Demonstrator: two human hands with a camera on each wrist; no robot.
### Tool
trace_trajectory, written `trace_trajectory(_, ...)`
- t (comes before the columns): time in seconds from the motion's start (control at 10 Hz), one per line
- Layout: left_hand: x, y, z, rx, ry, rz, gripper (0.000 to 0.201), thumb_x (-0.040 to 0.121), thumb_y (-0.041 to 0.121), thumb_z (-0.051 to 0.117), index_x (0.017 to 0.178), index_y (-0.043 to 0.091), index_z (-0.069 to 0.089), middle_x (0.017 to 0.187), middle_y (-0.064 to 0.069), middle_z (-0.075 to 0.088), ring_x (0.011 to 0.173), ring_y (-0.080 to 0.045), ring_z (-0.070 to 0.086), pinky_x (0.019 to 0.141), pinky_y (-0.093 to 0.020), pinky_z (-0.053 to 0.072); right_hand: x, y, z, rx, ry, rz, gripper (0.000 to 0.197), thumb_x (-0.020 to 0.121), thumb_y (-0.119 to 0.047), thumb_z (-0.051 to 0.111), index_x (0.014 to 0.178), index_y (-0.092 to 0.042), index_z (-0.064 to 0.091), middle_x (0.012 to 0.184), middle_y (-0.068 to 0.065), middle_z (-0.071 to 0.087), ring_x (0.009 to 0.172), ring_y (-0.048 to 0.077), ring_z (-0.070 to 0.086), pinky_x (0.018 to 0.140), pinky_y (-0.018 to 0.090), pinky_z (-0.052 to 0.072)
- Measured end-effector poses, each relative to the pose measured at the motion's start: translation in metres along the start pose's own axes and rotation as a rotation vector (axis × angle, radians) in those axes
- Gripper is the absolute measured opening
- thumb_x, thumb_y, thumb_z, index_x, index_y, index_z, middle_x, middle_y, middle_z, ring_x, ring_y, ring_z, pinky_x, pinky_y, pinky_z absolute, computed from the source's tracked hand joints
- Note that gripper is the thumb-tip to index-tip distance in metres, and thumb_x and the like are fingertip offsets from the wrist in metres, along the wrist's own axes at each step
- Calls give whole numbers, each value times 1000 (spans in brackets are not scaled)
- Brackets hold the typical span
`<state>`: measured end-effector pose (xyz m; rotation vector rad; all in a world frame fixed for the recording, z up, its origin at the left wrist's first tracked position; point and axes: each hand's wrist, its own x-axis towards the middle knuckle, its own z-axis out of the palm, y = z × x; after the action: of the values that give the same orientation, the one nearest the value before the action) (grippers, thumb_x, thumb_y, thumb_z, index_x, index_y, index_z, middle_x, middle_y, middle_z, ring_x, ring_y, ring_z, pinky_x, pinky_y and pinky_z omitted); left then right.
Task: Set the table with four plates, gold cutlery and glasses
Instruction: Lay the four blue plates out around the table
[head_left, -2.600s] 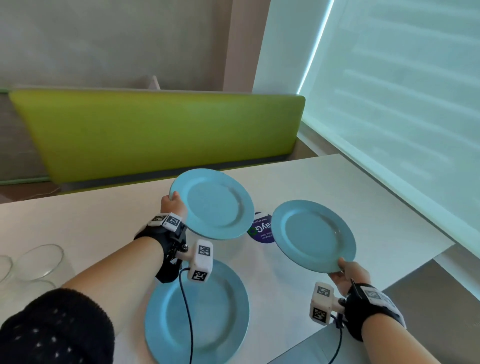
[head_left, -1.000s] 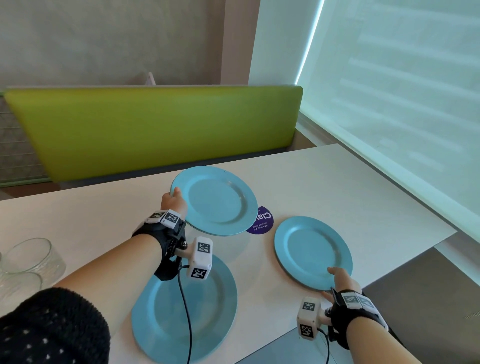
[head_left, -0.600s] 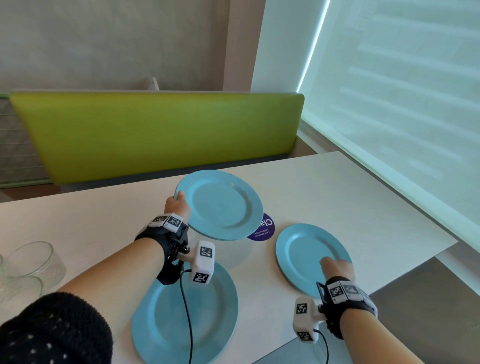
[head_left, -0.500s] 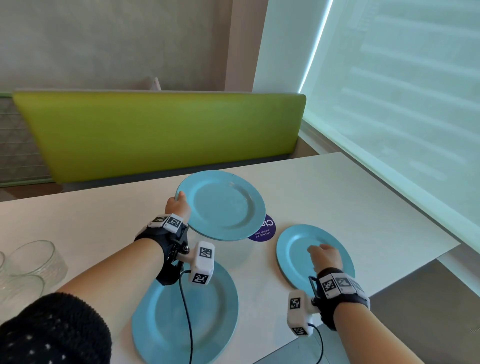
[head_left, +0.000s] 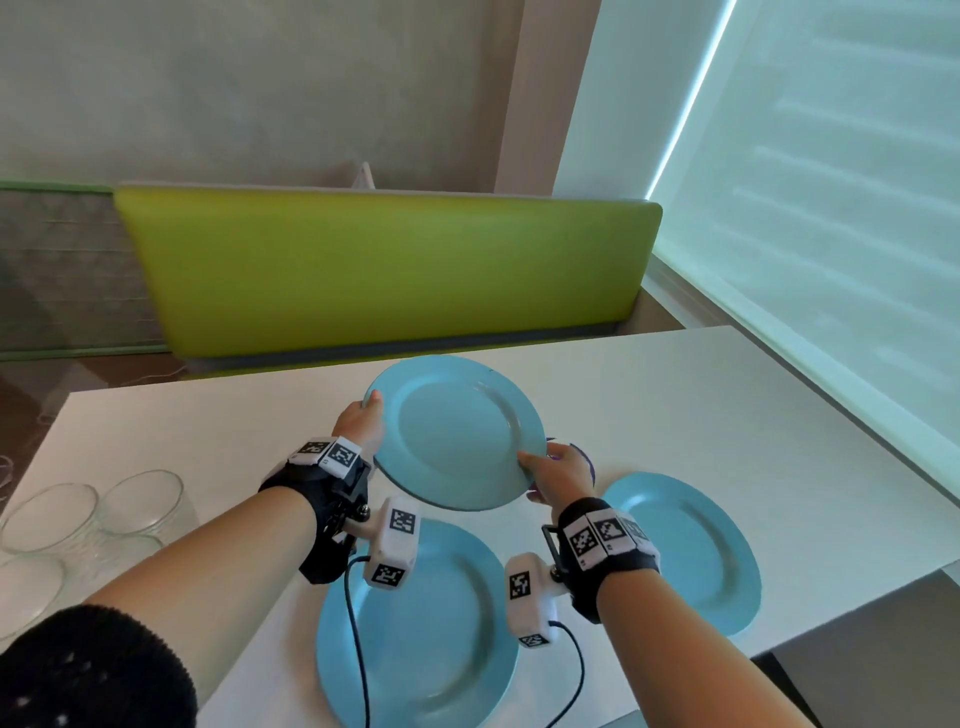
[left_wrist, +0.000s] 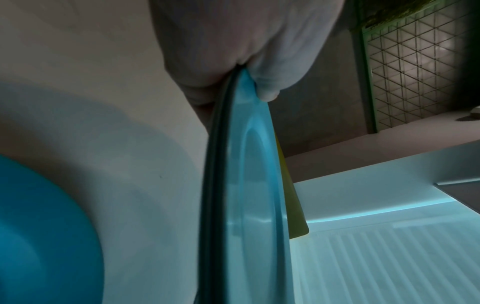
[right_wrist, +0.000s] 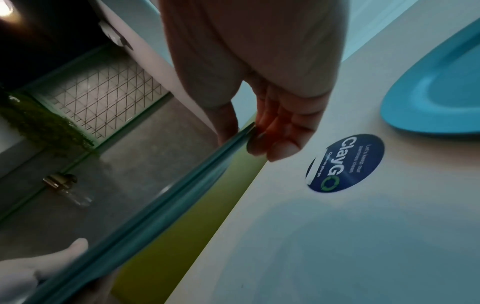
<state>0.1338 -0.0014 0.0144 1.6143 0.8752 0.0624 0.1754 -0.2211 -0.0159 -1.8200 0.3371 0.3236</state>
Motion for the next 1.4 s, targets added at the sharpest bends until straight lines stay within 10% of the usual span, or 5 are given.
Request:
trace_trajectory(0.4, 36, -2, -69, -30, 3, -50, 62, 100, 41, 24, 127, -9, 48, 132, -28, 51, 121, -40, 53, 105, -45, 42, -23, -8, 73, 86, -33, 90, 28, 87, 0, 59, 114, 4, 61, 74, 7, 60, 63, 15, 56, 54, 26, 48)
trace_trajectory(0.6, 56, -5, -108, 0, 45, -70, 57, 102, 32, 19, 132, -10, 44, 139, -28, 45, 128, -39, 45, 109, -43, 36, -33, -16, 98, 250, -133, 152, 18, 93, 6, 47, 80, -4, 56, 73, 10, 56, 63, 20, 54, 44, 28, 52)
trace_trajectory(0.8, 72, -4, -142, -55, 167, -70, 52, 103, 26, 19, 137, -8, 39, 142, -26, 42, 129, -39, 43, 106, -39, 37, -28, -14, 109, 502, -84, 146, 23, 97, 3, 40, 118, 1, 49, 82, 12, 58, 69, 25, 56, 38, 28, 53)
trace_trajectory(1.0, 84, -2, -164, -163, 339, -130, 49, 104, 23, 21, 141, -6, 33, 146, -24, 38, 132, -37, 40, 103, -38, 34, -2, -10, 106, 435, 36, 190, 37, 96, 1, 42, 132, 8, 39, 133, 25, 49, 98, 33, 55, 82, 43, 52)
trace_trajectory(1.4, 101, -6, -188, -174, 464, -160, 48, 104, 22, 20, 140, -7, 35, 146, -23, 39, 133, -36, 39, 104, -34, 31, 22, 11, 135, 367, 11, 316, 39, 96, 0, 41, 135, 6, 39, 141, 22, 43, 126, 37, 47, 96, 45, 46)
